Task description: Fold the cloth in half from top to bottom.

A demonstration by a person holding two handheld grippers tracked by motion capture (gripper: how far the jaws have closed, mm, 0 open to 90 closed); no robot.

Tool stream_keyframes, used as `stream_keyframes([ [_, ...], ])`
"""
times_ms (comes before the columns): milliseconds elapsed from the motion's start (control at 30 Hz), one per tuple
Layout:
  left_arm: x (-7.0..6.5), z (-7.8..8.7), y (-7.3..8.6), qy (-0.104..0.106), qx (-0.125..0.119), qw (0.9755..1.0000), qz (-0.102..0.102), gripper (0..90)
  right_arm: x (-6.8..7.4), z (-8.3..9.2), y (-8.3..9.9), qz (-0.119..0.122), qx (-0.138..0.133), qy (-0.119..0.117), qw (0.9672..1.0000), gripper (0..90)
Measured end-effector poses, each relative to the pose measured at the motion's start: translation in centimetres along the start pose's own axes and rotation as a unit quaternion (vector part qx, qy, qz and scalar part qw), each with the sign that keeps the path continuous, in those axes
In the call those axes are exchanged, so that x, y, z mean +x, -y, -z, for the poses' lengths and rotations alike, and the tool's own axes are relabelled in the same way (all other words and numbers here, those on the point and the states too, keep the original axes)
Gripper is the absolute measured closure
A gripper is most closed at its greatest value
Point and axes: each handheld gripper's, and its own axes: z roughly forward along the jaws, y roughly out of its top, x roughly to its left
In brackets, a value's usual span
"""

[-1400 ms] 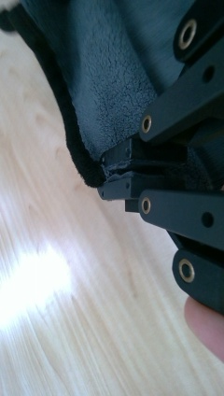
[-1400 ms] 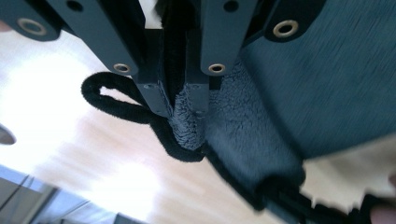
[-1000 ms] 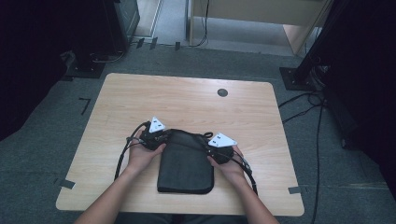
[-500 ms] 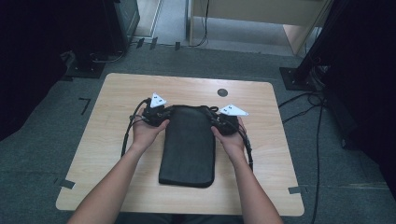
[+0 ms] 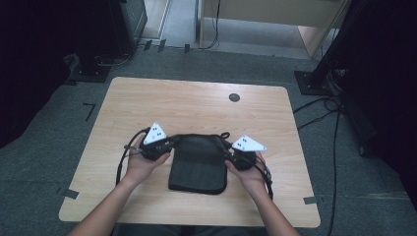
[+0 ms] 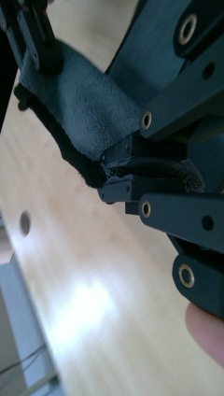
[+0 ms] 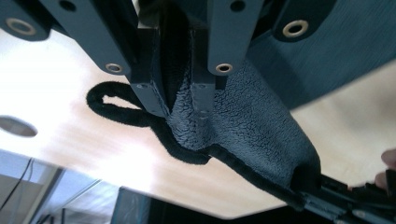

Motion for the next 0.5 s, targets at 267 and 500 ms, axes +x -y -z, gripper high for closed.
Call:
stream_keyframes([
  [267, -3.6, 1.8, 4.2, 0.023, 0.030, 0.9993, -0.001, 84.0, 3.4, 2.8, 4.7, -0.035, 0.027, -0.016, 0.9989, 74.5],
  [500, -3.7, 1.9, 6.2, 0.035, 0.051, 0.9981, -0.006, 76.1, 3.7, 3.1, 6.2, -0.036, 0.057, -0.023, 0.9975, 63.0],
])
